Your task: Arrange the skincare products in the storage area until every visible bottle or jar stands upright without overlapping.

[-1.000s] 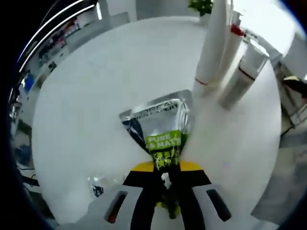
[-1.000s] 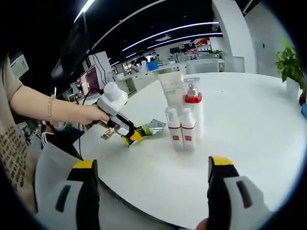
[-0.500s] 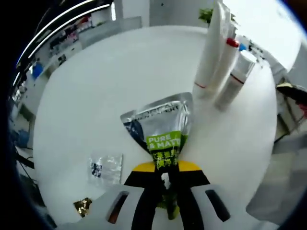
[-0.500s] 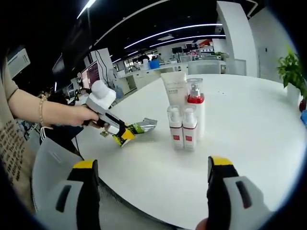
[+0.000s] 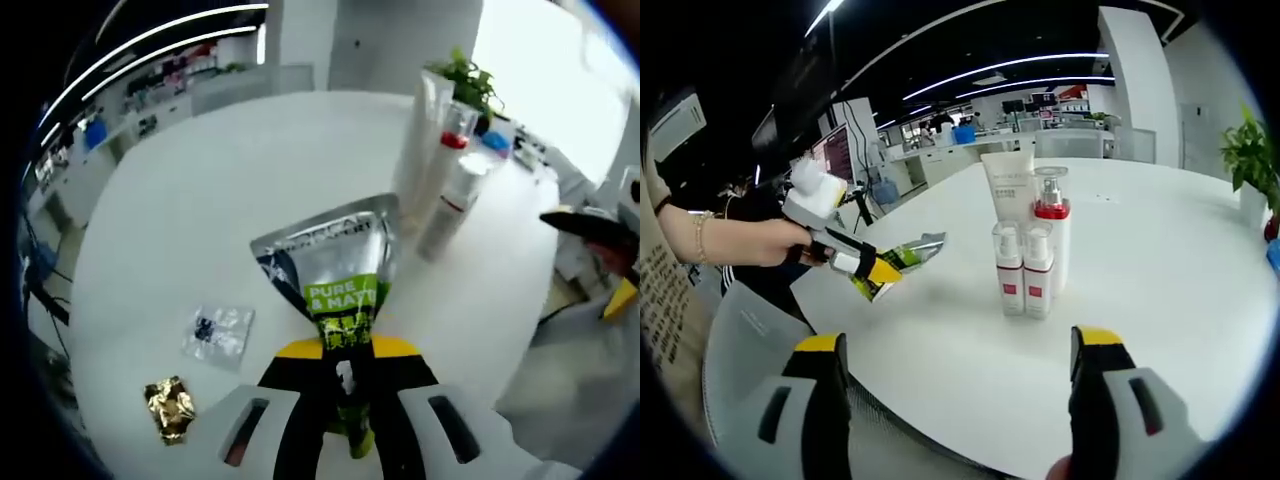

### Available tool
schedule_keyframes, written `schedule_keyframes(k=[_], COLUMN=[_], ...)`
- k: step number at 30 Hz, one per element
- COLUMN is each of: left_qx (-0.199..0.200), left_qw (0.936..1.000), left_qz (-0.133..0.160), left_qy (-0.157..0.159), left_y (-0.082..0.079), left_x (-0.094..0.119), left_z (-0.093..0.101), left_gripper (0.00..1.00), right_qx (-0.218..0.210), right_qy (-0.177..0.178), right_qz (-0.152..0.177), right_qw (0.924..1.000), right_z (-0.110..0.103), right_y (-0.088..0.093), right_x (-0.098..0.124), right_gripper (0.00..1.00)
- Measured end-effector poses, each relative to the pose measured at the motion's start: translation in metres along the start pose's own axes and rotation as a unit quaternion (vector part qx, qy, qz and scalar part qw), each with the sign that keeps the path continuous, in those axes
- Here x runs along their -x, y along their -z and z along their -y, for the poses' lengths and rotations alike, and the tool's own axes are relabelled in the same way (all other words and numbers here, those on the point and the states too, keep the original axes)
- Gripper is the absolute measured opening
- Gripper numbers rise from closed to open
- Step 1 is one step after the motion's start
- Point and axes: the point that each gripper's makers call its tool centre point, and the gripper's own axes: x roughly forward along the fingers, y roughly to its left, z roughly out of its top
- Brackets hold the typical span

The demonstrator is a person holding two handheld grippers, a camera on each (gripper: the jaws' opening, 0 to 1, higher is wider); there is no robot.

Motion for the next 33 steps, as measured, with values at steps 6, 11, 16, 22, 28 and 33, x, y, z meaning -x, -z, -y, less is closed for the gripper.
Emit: schedule_keyframes(k=[6,11,16,22,28,33], left_qx=[0.001,-0.015,-0.016,-0.007,0.0,0.003], left_qw=[0.9991,0.9979,0.9959,0.9942,0.9934,0.9929], left_qz=[0.04,0.06,0.085,0.102,0.107,0.108], left_qy=[0.015,0.02,0.025,0.033,0.043,0.049], left_y=[-0.014,-0.023,-0.034,-0.038,-0.034,-0.033], left_x=[0.017,0.028,0.041,0.056,0.063,0.069], left_z=[0.019,0.034,0.042,0.052,0.061,0.068], left_gripper=[0.1,0.1,0.1,0.1,0.1,0.1], right_qx=[0.001,0.004,0.003,0.0,-0.068,-0.085], right_qy=[-0.003,-0.008,-0.011,-0.033,-0.075,-0.106], right_qz=[0.001,-0.001,-0.001,0.007,0.06,0.082], right_qw=[1.0,1.0,0.9999,0.9994,0.993,0.9873], right_z=[-0.002,-0.004,-0.005,-0.016,-0.041,-0.065], right_y=[0.0,0.0,-0.001,-0.008,-0.033,-0.053], right_x=[0.0,-0.001,-0.001,-0.002,-0.008,-0.02], right_gripper=[0.91,0.9,0.9,0.91,0.88,0.86])
